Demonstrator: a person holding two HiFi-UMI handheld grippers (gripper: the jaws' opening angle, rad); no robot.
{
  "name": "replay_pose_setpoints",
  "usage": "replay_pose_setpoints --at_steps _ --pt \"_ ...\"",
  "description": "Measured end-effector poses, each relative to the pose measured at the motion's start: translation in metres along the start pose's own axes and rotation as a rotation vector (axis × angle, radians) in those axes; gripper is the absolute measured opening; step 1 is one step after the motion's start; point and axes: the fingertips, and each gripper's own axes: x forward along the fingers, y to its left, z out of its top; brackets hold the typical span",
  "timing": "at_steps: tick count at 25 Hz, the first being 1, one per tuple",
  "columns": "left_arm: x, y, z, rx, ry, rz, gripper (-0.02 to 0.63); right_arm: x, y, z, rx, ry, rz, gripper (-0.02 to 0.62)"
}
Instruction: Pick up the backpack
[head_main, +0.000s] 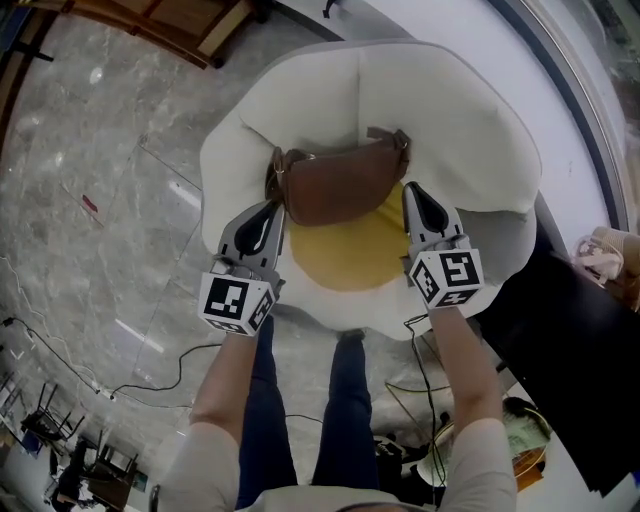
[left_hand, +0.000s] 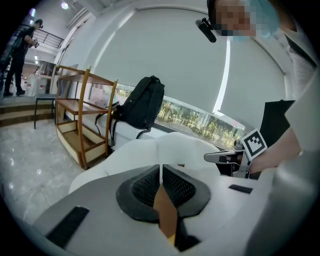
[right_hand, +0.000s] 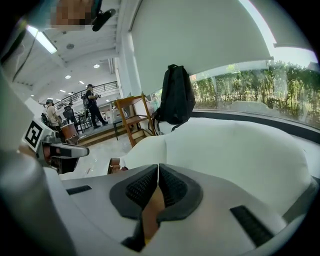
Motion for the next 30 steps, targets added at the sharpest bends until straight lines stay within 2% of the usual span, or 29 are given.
replay_pose_setpoints --at_steps 8,14,26,27,28,29,30 --pt "0.014 0.015 -0.025 -0.014 0.029 0.042 0.043 0.021 -0.011 -0.02 0.017 0.027 -0.017 0.031" --pt "0.028 0.026 -0.048 -0.059 0.082 0.082 0.043 0.044 -0.024 -0.039 -0.002 0.071 -0.029 0.032" --pt "0.054 0.041 -0.072 -0.084 0.139 0.099 0.044 0.08 -0.041 -0.068 -0.022 0.17 -0.031 0.035" --pt "0.054 0.04 -0.072 -0.08 0.139 0.094 0.044 0.082 -0.042 -0.071 -0.025 0.18 -0.033 0.044" --pt "0.054 0.039 -0.072 -0.077 0.139 0.091 0.044 0.084 -0.043 -0.073 -0.028 0.188 -0.037 0.114" --pt "0.054 0.039 -0.073 -0.074 0.142 0.09 0.044 0.086 -0.044 -0.075 -0.03 0.196 -0.04 0.23" --pt "0.054 0.039 -0.075 -0.073 0.147 0.092 0.044 0.087 -0.044 -0.076 -0.033 0.204 -0.041 0.256"
